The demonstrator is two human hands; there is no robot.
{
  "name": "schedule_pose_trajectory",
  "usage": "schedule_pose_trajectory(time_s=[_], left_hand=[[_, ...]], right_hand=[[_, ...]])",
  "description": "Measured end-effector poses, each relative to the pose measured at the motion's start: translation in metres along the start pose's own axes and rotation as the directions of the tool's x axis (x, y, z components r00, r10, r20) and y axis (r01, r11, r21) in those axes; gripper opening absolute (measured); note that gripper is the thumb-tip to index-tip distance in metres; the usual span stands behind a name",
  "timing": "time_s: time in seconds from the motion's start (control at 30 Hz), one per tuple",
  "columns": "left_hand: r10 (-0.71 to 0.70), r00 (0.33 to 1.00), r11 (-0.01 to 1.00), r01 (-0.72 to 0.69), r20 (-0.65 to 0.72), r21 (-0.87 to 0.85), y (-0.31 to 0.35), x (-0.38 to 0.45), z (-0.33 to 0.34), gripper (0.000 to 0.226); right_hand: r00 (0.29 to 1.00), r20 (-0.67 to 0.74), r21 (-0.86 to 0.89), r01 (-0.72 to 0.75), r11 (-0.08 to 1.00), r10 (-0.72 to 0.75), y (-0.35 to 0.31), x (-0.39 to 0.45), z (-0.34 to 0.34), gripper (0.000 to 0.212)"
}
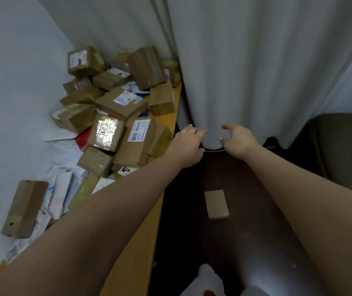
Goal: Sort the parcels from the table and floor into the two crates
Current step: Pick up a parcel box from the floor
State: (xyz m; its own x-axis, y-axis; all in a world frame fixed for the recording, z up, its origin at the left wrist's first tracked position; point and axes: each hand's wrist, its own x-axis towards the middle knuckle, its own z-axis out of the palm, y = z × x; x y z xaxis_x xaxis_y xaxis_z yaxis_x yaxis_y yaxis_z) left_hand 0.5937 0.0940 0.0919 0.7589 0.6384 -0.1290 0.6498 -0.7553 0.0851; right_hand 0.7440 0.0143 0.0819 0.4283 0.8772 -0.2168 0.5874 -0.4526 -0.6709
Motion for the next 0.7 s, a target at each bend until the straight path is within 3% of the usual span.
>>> schedule_pose_trajectory(time_s=[0.2, 0.4, 0.7], left_hand=[[-0.067, 0.967, 0.991, 0.092, 0.248, -0.094, -0.009, 0.054, 0.098, 0.068], [-0.168, 0.899, 0.948, 0.26, 0.404, -0.184, -0.014, 0.108, 0.2, 0.068], [-0.396, 0.786, 0.756, 0.573, 0.475, -0.317, -0.035, 0.166, 0.347, 0.068]], right_hand=[[0.972, 0.131, 0.019, -0.201, 0.979, 0.197, 0.086, 0.05, 0.054, 0.052], [0.914, 0.295, -0.04, -0.278, 0.96, 0.277, 0.173, 0.109, 0.109, 0.05], [0.867, 0.387, -0.081, -0.307, 0.948, 0.314, 0.27, 0.188, 0.215, 0.05]])
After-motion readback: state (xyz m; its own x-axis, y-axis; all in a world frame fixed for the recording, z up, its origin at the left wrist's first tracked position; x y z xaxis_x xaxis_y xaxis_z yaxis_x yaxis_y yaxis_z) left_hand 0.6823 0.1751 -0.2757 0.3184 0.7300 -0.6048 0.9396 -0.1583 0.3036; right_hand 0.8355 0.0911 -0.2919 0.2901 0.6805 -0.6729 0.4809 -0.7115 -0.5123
